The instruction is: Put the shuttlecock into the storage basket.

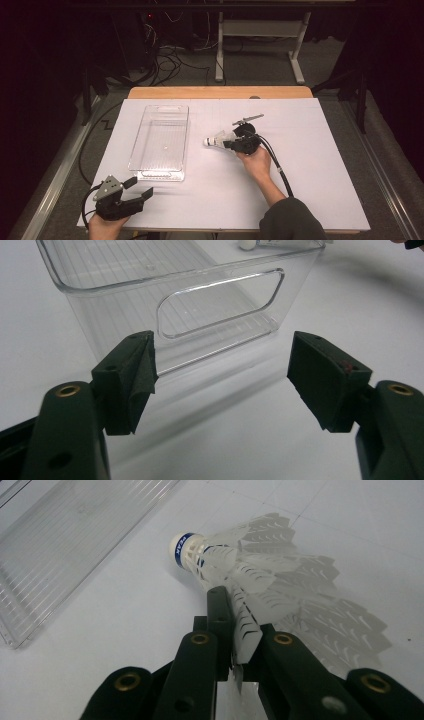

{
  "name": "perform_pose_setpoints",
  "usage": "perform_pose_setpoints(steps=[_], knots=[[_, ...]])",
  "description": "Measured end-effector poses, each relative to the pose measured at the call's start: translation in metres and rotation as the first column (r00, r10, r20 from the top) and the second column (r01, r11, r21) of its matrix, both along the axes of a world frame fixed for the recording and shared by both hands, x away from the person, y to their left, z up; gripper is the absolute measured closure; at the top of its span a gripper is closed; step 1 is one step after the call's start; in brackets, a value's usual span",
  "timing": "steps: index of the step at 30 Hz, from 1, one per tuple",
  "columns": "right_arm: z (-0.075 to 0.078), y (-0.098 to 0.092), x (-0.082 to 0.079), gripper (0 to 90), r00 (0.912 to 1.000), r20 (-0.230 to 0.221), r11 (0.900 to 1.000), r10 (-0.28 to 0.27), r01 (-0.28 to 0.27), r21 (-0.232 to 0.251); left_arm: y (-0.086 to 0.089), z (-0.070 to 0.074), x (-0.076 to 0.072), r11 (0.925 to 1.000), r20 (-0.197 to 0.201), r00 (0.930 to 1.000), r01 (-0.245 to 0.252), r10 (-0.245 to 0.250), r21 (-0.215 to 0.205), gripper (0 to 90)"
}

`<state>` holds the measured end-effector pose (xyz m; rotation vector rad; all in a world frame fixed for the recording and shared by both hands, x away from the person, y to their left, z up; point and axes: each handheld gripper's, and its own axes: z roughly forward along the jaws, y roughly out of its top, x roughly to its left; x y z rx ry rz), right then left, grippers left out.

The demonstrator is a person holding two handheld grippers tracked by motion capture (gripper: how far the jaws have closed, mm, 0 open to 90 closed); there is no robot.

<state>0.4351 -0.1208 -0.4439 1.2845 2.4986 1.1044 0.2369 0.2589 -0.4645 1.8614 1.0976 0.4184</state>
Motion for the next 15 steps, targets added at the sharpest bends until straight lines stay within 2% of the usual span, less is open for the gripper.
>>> perform_pose_setpoints(steps=[15], knots=[[0.002, -0.0018, -0.0008, 89.0, 1.0, 0.0, 1.0, 0.004, -0.004, 0.004, 0.0, 0.0, 0.0001, 1.0, 0.0, 1.0, 0.0, 0.0, 0.0, 28.8]])
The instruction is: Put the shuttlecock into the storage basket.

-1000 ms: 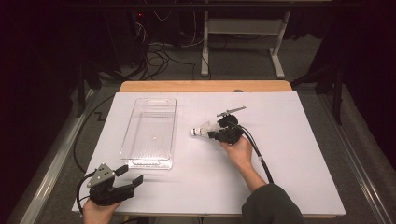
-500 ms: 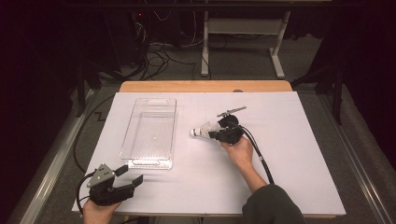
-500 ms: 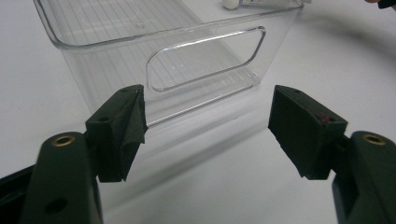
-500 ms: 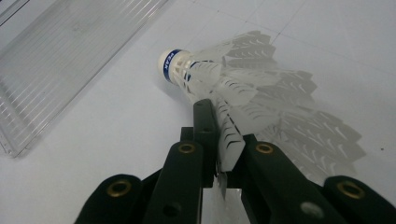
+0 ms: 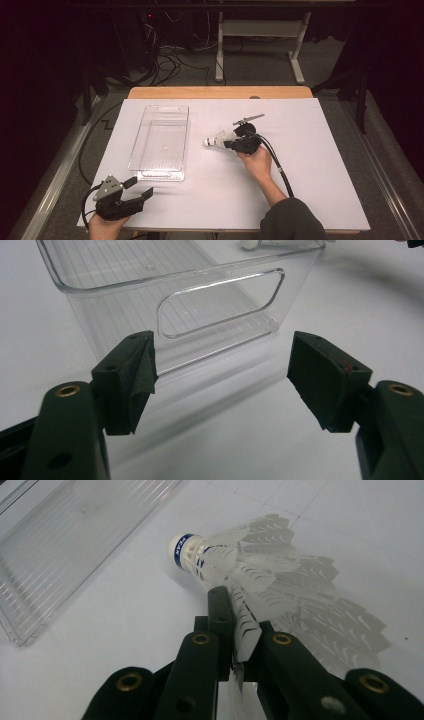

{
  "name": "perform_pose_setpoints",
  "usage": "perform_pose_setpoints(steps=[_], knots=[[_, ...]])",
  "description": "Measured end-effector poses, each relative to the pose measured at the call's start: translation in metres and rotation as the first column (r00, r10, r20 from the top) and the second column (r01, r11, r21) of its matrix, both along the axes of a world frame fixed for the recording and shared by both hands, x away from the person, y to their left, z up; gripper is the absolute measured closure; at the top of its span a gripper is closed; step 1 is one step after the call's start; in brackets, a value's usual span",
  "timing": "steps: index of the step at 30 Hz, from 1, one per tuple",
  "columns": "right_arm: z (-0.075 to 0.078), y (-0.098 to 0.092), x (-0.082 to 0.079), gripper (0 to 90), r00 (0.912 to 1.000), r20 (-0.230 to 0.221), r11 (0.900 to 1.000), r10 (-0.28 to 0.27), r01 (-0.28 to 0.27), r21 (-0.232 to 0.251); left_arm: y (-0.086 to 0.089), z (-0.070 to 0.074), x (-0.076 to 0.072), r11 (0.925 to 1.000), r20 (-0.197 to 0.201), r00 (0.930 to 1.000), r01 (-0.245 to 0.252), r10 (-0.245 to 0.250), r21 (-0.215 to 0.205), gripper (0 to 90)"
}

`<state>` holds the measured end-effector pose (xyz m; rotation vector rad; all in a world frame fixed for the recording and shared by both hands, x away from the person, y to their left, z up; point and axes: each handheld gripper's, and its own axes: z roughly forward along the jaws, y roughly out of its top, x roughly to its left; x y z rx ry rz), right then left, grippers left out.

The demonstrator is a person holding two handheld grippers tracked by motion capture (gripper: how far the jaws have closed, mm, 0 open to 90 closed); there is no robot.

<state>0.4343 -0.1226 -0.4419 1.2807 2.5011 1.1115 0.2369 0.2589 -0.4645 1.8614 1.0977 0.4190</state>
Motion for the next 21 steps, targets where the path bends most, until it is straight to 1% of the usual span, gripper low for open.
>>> perform_pose_setpoints(steps=[10, 21], knots=[[0.004, -0.002, -0.002, 89.1, 1.0, 0.005, 1.0, -0.001, 0.001, 0.001, 0.0, 0.0, 0.0, 1.0, 0.001, 1.0, 0.0, 0.0, 0.001, 28.8], [0.013, -0.007, -0.006, 89.1, 0.9998, 0.02, 1.0, 0.004, -0.004, 0.005, 0.0, 0.0, 0.0, 1.0, 0.001, 1.0, 0.0, 0.0, 0.002, 28.8]])
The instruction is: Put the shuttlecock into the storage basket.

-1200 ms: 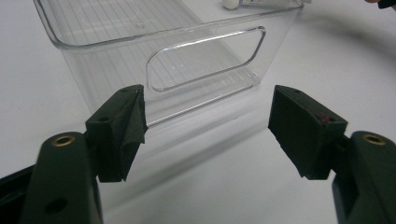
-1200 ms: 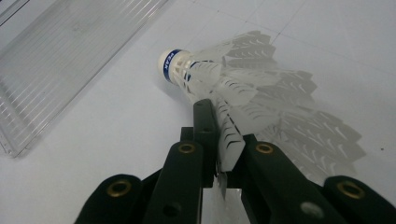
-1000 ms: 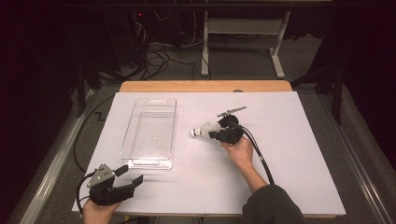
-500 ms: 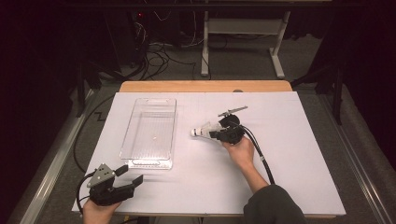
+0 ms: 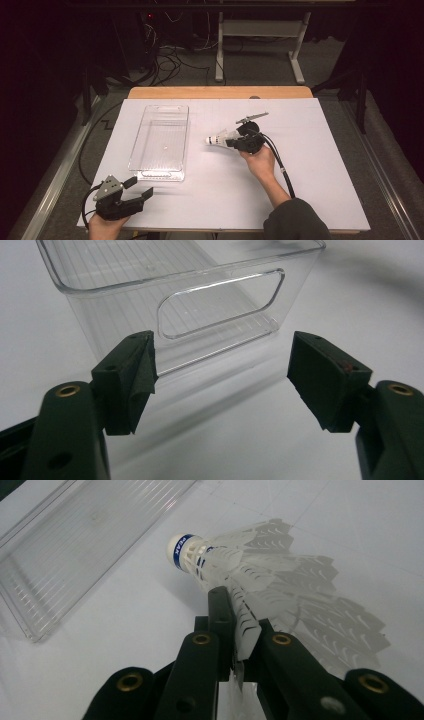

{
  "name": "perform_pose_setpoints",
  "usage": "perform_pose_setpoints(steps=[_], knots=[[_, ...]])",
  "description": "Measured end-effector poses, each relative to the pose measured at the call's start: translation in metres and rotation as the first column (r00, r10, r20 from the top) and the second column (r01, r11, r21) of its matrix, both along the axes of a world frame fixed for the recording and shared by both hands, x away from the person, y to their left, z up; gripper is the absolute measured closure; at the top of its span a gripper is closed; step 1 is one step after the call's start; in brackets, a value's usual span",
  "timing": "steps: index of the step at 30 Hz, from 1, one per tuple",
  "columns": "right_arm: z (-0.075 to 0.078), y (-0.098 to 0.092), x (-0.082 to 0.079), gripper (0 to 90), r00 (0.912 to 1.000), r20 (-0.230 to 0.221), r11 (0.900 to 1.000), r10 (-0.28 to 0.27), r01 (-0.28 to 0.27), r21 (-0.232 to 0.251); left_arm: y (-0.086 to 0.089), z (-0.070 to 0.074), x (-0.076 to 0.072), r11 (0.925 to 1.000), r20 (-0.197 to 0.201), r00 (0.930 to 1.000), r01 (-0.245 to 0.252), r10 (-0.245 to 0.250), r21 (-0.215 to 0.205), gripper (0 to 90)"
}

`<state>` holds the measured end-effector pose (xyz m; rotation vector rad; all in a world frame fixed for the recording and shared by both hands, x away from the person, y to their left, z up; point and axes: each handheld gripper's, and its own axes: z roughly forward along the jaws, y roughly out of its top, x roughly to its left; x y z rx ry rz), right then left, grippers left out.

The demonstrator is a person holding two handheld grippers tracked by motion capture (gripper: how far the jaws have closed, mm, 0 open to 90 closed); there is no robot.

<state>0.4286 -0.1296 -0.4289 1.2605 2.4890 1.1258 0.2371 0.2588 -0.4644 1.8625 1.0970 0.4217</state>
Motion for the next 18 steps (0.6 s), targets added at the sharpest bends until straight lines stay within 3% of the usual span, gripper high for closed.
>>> perform_pose_setpoints(steps=[18], knots=[[0.014, -0.003, -0.003, 89.2, 0.9998, 0.018, 1.0, 0.003, -0.003, 0.014, 0.0, 0.0, 0.0, 1.0, -0.002, 1.0, 0.001, -0.001, 0.001, 28.8]])
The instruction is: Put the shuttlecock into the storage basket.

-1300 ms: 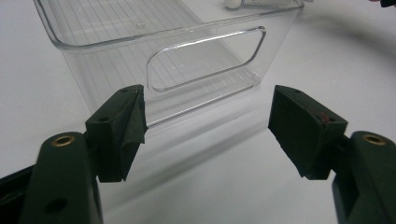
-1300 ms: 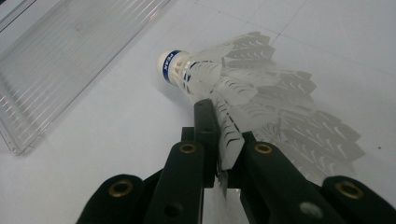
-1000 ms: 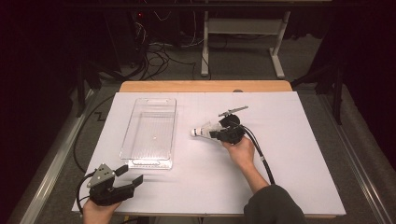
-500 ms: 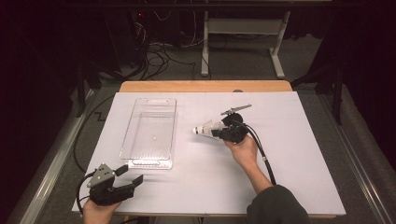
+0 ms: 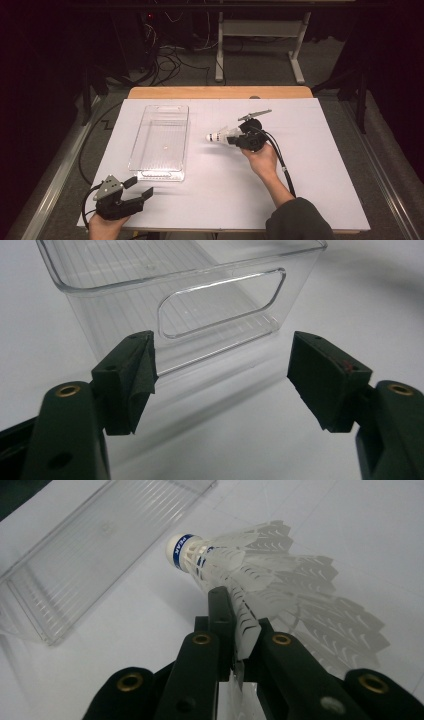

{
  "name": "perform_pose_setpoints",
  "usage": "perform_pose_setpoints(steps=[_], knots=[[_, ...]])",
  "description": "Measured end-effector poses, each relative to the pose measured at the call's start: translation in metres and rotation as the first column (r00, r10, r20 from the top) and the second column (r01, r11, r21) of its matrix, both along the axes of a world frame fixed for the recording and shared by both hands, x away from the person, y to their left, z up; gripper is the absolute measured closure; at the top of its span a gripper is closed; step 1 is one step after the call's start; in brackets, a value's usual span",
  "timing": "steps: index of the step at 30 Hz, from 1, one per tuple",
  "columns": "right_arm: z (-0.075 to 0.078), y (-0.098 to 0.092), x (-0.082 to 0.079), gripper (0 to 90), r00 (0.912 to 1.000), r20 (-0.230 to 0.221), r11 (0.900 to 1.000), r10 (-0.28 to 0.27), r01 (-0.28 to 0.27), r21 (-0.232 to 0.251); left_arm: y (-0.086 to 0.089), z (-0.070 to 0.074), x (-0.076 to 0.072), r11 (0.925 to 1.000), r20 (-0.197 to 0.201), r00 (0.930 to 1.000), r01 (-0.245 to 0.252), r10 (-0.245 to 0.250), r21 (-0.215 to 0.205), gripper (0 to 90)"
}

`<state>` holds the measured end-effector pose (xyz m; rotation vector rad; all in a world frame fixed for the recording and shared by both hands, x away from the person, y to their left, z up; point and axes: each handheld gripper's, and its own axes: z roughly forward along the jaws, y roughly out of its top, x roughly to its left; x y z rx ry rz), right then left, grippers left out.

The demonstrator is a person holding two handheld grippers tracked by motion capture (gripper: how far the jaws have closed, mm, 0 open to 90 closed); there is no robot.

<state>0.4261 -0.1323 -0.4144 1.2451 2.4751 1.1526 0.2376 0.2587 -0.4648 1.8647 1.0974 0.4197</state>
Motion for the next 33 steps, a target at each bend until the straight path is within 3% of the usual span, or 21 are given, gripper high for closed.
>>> perform_pose_setpoints(steps=[33], knots=[[0.025, 0.019, 0.002, 89.6, 0.9983, 0.033, 0.999, 0.048, -0.049, 0.021, 0.002, 0.001, -0.001, 1.0, 0.008, 1.0, -0.003, 0.003, -0.006, 28.8]])
